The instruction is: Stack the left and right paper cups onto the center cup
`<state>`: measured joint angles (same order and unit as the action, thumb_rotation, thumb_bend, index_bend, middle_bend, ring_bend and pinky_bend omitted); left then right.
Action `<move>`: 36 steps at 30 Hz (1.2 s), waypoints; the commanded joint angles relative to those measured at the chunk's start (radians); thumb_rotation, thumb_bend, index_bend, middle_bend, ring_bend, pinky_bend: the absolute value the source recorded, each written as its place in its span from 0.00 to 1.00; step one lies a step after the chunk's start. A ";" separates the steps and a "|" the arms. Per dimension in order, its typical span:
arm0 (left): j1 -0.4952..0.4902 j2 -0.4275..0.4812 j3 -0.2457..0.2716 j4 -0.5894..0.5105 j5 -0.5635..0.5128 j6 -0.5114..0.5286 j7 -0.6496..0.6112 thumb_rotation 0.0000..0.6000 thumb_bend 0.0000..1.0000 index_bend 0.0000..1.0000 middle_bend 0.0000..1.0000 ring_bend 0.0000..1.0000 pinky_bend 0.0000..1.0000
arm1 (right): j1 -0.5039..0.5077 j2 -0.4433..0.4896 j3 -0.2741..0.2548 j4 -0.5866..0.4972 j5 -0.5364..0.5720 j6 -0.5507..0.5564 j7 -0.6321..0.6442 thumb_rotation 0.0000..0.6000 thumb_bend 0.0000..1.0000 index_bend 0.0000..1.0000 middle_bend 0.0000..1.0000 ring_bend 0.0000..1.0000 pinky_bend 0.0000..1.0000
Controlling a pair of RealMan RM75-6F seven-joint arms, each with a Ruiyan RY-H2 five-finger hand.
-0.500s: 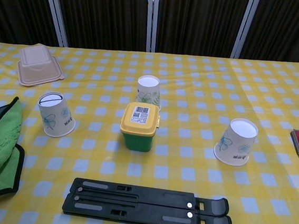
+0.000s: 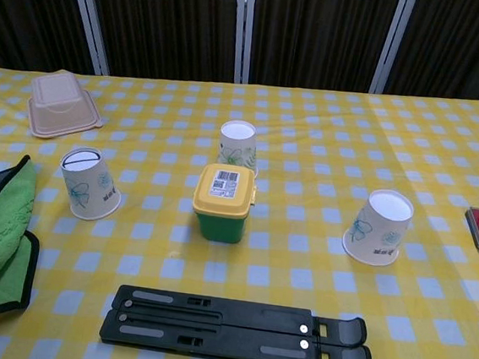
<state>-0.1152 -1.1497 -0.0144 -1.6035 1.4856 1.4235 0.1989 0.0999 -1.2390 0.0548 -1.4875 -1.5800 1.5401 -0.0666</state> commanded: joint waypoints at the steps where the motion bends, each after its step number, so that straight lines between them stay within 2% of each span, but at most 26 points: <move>1: -0.005 -0.003 -0.004 0.001 0.000 -0.004 -0.004 1.00 0.00 0.00 0.00 0.00 0.00 | -0.002 0.002 0.002 -0.001 0.004 0.002 0.004 1.00 0.06 0.05 0.00 0.00 0.00; 4: -0.019 -0.004 -0.016 -0.007 0.000 -0.011 -0.015 1.00 0.01 0.00 0.00 0.00 0.00 | -0.005 0.005 0.006 -0.002 0.006 0.010 0.016 1.00 0.06 0.05 0.00 0.00 0.00; 6: -0.034 -0.001 -0.028 -0.014 -0.004 -0.025 -0.015 1.00 0.02 0.04 0.00 0.00 0.00 | -0.006 0.006 0.007 -0.002 0.004 0.015 0.024 1.00 0.06 0.05 0.00 0.00 0.00; 9: -0.077 0.017 -0.056 -0.046 -0.032 -0.080 0.005 1.00 0.02 0.11 0.00 0.00 0.00 | -0.006 0.008 0.005 0.000 -0.004 0.017 0.032 1.00 0.06 0.05 0.00 0.00 0.00; 14: -0.156 0.044 -0.096 -0.112 -0.079 -0.184 0.063 1.00 0.02 0.17 0.00 0.00 0.00 | -0.006 0.012 0.005 -0.002 -0.007 0.019 0.046 1.00 0.06 0.06 0.00 0.00 0.00; 18: -0.227 0.053 -0.123 -0.166 -0.143 -0.290 0.120 1.00 0.13 0.21 0.00 0.00 0.00 | -0.006 0.017 0.005 -0.003 -0.008 0.019 0.060 1.00 0.06 0.06 0.00 0.00 0.00; 19: -0.242 0.051 -0.129 -0.173 -0.160 -0.310 0.135 1.00 0.13 0.21 0.00 0.00 0.00 | -0.006 0.018 0.004 -0.004 -0.009 0.020 0.063 1.00 0.06 0.06 0.00 0.00 0.00; 27: -0.369 -0.015 -0.163 -0.216 -0.329 -0.440 0.297 1.00 0.13 0.25 0.00 0.00 0.00 | -0.006 0.025 0.005 -0.005 -0.012 0.021 0.090 1.00 0.06 0.07 0.00 0.00 0.00; 36: -0.479 -0.104 -0.167 -0.212 -0.511 -0.471 0.461 1.00 0.13 0.25 0.00 0.00 0.00 | -0.009 0.036 0.010 -0.005 -0.008 0.027 0.126 1.00 0.06 0.07 0.00 0.00 0.00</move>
<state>-0.5683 -1.2291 -0.1797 -1.8194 1.0079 0.9562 0.6304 0.0917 -1.2043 0.0643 -1.4925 -1.5880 1.5664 0.0559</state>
